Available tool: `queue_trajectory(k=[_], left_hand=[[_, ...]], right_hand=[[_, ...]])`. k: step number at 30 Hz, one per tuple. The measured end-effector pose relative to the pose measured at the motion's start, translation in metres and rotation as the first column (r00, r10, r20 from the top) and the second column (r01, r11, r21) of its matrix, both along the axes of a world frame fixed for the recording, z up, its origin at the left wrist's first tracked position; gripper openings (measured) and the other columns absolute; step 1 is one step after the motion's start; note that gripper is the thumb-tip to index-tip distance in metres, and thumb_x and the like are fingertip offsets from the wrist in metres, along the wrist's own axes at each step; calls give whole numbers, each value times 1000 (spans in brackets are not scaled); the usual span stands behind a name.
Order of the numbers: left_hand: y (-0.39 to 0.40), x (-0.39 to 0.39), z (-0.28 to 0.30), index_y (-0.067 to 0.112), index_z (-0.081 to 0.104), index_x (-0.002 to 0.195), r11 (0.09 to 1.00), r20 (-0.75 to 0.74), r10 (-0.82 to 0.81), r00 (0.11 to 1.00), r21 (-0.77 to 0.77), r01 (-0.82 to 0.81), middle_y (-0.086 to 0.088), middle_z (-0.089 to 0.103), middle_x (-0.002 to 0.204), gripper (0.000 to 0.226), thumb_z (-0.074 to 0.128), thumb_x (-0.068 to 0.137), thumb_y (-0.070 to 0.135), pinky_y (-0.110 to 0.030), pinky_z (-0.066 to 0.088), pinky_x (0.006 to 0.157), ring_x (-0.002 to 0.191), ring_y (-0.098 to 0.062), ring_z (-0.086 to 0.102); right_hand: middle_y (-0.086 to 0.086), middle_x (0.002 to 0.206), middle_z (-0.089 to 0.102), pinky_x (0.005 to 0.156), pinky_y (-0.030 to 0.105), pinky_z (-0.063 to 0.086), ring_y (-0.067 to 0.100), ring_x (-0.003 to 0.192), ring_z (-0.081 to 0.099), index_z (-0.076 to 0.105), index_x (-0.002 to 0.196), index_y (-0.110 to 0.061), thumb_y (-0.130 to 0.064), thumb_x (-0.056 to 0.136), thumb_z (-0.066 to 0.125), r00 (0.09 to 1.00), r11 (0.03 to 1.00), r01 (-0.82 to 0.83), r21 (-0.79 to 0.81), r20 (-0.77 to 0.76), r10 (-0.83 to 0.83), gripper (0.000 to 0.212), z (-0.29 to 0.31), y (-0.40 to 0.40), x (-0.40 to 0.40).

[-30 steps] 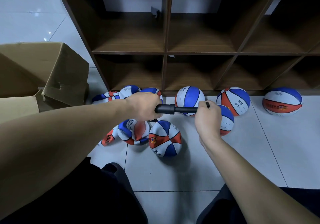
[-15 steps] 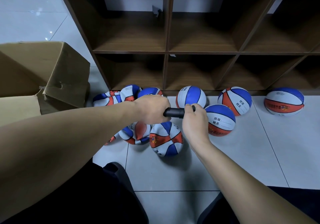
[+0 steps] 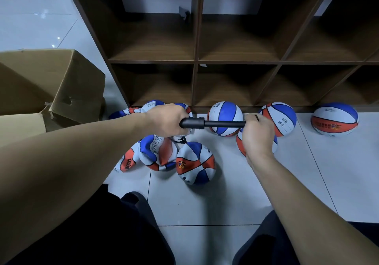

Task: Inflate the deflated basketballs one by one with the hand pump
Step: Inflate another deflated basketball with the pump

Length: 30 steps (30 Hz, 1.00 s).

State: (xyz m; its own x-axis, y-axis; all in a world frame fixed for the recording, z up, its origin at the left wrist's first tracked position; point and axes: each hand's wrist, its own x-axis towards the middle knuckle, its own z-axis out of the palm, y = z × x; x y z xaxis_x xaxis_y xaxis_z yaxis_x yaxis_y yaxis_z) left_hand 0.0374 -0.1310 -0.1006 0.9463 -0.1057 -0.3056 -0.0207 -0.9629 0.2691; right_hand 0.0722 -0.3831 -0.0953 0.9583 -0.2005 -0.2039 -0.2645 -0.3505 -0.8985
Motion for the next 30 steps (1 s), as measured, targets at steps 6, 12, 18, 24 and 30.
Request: queue_trajectory(k=[6, 12, 18, 24, 30], left_hand=[[-5, -3, 0, 26, 64, 78, 999, 13, 1, 1000, 40, -2, 4, 66, 68, 26, 69, 95, 45, -37, 53, 61, 67, -19, 66], [-24, -5, 3, 25, 62, 76, 998, 39, -35, 999, 59, 32, 2, 63, 66, 19, 67, 92, 34, -37, 51, 57, 63, -20, 63], [-44, -7, 5, 23, 62, 74, 998, 29, -46, 999, 33, 45, 2, 61, 63, 22, 66, 94, 32, -30, 40, 51, 59, -20, 60], [-45, -5, 6, 25, 63, 76, 998, 25, -57, 998, 16, 56, 4, 61, 63, 22, 66, 96, 34, -29, 40, 53, 58, -17, 60], [-42, -5, 6, 22, 64, 78, 997, -1, -80, 997, 19, 80, 4, 58, 61, 22, 67, 95, 34, -30, 39, 52, 54, -15, 54]], right_hand=[[7, 68, 52, 60, 38, 41, 24, 64, 46, 52, 72, -11, -20, 93, 49, 999, 1000, -10, -6, 34, 10, 23, -7, 7, -6], [4, 68, 44, 60, 40, 34, 23, 64, 40, 41, 69, -15, -17, 101, 48, 995, 996, -86, -27, 44, 87, 32, -7, 23, -24], [3, 70, 46, 59, 39, 35, 20, 65, 41, 43, 72, -14, -20, 105, 48, 983, 982, -178, -68, 41, 181, 34, -6, 33, -36], [1, 69, 44, 56, 36, 34, 18, 63, 40, 42, 72, -15, -20, 106, 48, 979, 977, -197, -83, 37, 201, 35, -7, 34, -37], [1, 68, 41, 60, 37, 32, 22, 65, 38, 40, 70, -15, -20, 104, 49, 978, 978, -208, -29, -36, 207, 35, -14, 32, -31]])
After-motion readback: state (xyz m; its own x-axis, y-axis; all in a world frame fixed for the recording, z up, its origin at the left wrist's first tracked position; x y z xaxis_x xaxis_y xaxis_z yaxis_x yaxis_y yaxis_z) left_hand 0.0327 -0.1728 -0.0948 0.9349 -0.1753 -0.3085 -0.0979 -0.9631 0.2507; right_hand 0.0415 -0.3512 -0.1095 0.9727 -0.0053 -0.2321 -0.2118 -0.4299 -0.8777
